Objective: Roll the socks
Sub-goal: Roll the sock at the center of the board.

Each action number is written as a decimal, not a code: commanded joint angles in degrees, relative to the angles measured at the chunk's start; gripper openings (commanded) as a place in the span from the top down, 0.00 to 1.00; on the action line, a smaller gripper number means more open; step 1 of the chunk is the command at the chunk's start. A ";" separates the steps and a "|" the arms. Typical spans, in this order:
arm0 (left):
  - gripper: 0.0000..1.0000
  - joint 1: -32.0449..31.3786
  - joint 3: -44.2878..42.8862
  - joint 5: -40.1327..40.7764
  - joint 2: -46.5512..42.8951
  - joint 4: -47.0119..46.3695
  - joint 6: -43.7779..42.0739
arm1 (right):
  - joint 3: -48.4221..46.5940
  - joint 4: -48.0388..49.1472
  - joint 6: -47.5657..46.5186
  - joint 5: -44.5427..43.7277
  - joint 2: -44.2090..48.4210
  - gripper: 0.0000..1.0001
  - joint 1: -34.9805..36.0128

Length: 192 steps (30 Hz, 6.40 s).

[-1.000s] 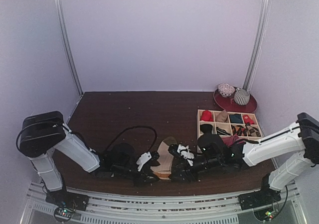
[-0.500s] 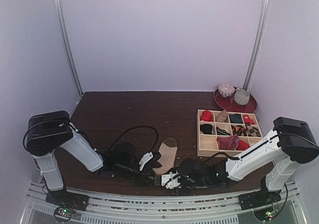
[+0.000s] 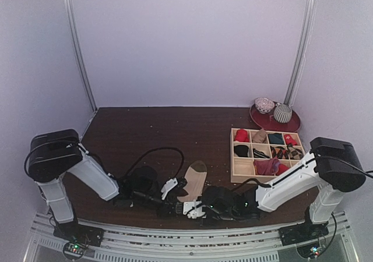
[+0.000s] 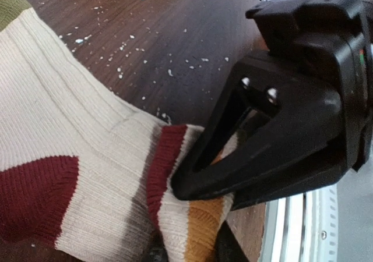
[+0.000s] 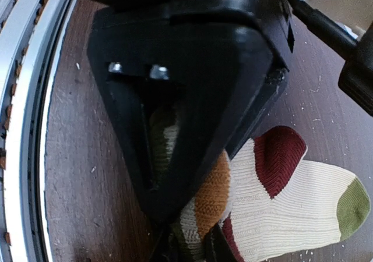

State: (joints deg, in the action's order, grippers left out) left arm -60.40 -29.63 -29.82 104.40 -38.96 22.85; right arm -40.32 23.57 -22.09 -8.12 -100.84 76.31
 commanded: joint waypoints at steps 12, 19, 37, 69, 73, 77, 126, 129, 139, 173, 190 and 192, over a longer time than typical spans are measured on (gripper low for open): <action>0.27 -6.70 11.31 24.13 -27.33 -1.28 -19.69 | 0.03 -9.09 32.95 43.54 -4.31 0.92 -13.65; 0.29 -7.01 8.85 19.62 -14.23 -9.33 -25.00 | -2.96 -14.32 34.83 52.32 -9.64 0.91 -17.44; 1.00 -6.97 4.72 18.16 -3.53 -6.84 -20.75 | -6.13 -20.34 31.22 53.54 -11.99 0.89 -18.22; 1.00 -1.30 0.55 -1.36 5.81 17.52 1.36 | 3.77 1.32 -8.60 -5.35 3.25 0.47 1.37; 1.00 -1.14 0.87 -1.34 4.98 17.55 0.86 | 2.18 -3.76 -3.80 -2.58 0.58 0.69 1.37; 0.94 -0.95 0.61 0.17 2.96 17.79 -0.59 | 3.21 -3.72 2.83 1.62 -0.25 0.81 1.11; 1.00 -4.59 3.29 14.37 -6.03 5.67 -12.85 | -3.70 -14.64 29.84 43.31 -7.28 0.70 -18.57; 1.00 -4.56 2.63 10.96 -5.96 8.90 -9.40 | -0.74 -11.11 28.97 34.42 1.03 0.65 -17.79; 1.00 0.35 2.39 1.18 -1.59 11.67 0.73 | 12.57 12.19 2.80 -8.36 13.72 0.43 2.57; 0.63 0.72 7.19 25.85 -23.01 -1.76 -27.05 | -3.91 -11.17 26.98 30.45 -5.21 0.80 -6.98; 0.44 -5.92 13.63 23.13 -19.20 -11.10 -27.75 | -7.71 -18.04 35.11 42.23 -5.64 0.80 -15.15; 0.43 -6.24 13.81 22.22 -19.01 -11.57 -27.85 | -7.91 -18.32 34.77 43.00 -6.34 0.80 -15.48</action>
State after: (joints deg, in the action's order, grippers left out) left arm -66.13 -16.58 -7.29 86.41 -45.36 -4.67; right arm -49.12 14.85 12.27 33.32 -104.47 61.56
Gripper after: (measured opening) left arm 0.564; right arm 0.200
